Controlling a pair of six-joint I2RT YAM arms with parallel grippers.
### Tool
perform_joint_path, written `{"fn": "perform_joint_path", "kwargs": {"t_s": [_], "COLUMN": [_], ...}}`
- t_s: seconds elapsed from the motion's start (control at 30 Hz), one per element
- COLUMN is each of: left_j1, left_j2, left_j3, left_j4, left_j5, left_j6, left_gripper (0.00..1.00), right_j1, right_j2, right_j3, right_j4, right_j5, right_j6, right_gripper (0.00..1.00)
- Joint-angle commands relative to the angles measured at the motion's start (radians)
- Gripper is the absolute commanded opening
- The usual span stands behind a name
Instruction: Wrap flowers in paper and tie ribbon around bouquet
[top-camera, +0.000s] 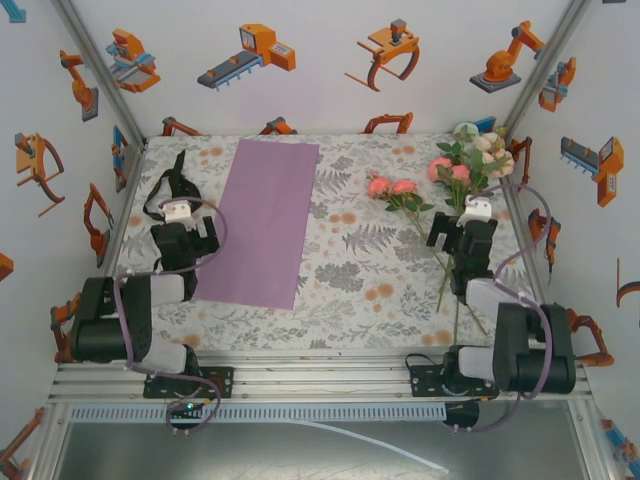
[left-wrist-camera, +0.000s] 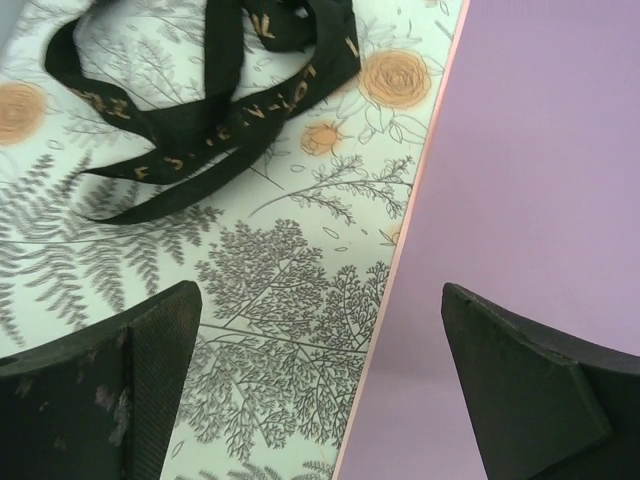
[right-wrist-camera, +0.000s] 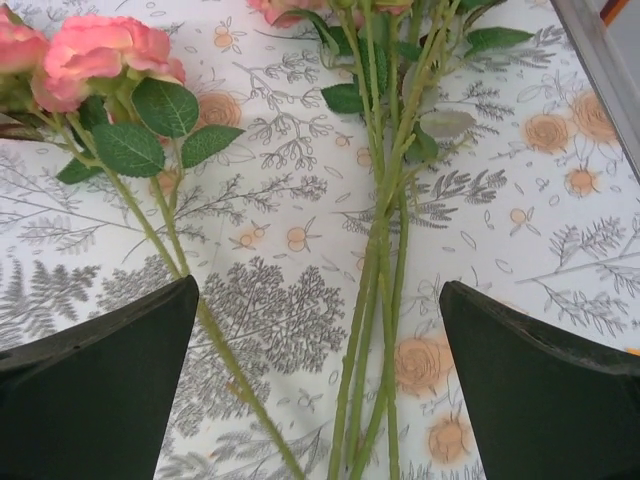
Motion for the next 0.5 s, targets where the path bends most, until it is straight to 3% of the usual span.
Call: {"fn": "perform_joint_path", "kwargs": {"t_s": [0.0, 0.1, 0.23, 0.33, 0.47], "left_j1": [-0.059, -0.071, -0.075, -0.077, -0.084], "left_j2": [-0.218, -0.363, -0.346, -0.219, -0.057], "left_j3": [0.067, 0.23, 0.417, 0.568, 0.687], "left_j4": [-0.242, -0.646, -0.908, -1.053, -1.142], "left_j5": [-0.137, -0.156, 0.125, 0.316, 0.358], "left_j6": [-0.035, -0.329, -0.56, -0.527, -0.413], "left_gripper": [0.97, 0.97, 0.97, 0.98, 0.96], "right_j1": [0.005, 0.059, 0.275, 0.449, 0.657], "right_j2": [-0.125, -0.157, -0.104, 0.002, 0.167], "right_j3": [0.173, 0.306, 0.456, 0.562, 0.675], "right_j4": [-0.319, -0.486, -0.621, -0.683, -0.716], "right_j5": [-0.076, -0.203, -0.219, -0.246, -0.212], "right_j6": [0.128, 0.22, 0.18, 0.166, 0.194], "right_gripper": [0.93, 0.91, 0.92, 0.91, 0.91]}}
